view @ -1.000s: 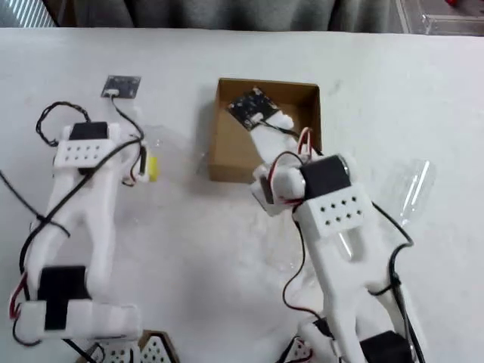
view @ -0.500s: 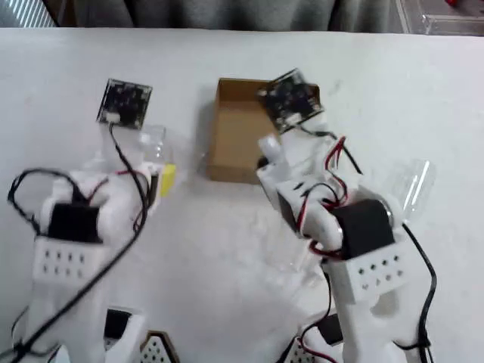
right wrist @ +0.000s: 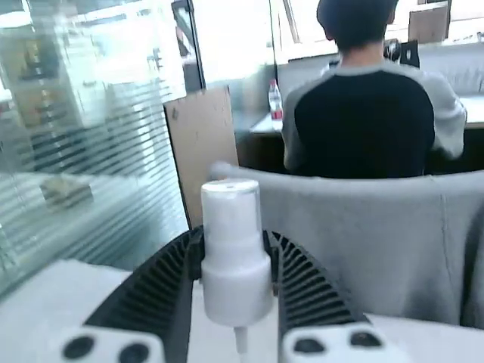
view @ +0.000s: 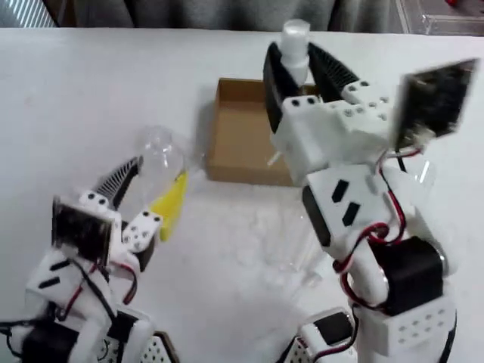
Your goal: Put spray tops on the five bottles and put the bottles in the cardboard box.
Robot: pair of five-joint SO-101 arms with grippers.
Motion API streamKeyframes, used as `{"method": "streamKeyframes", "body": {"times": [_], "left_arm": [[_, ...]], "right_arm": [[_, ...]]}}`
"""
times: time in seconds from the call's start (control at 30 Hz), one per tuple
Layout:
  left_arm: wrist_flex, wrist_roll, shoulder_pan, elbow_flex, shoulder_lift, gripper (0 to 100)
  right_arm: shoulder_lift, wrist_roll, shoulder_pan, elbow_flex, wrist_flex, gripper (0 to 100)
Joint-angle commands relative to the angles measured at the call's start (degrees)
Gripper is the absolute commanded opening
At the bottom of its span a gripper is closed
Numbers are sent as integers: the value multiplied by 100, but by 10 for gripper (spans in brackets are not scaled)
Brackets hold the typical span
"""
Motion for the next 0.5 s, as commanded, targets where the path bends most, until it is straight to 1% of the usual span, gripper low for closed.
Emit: {"method": "streamKeyframes", "body": {"times": [0.0,0.07,0.2,0.3,0.4,0.47], "left_arm": [[-448,26,312,545,-884,76],[-457,26,409,747,-1103,76],[-457,26,532,914,-1138,76],[-457,26,567,914,-1138,76],[-466,26,558,1055,-1138,76],[-642,26,558,1336,-1138,76]], "right_arm": [[-101,-167,-391,-369,-497,15],[-57,-123,-734,-369,-831,15],[154,-62,-1358,-369,-1613,15],[418,273,-1657,-378,-1684,15],[505,290,-1842,-369,-1684,15],[505,299,-1974,-369,-1684,15]]}}
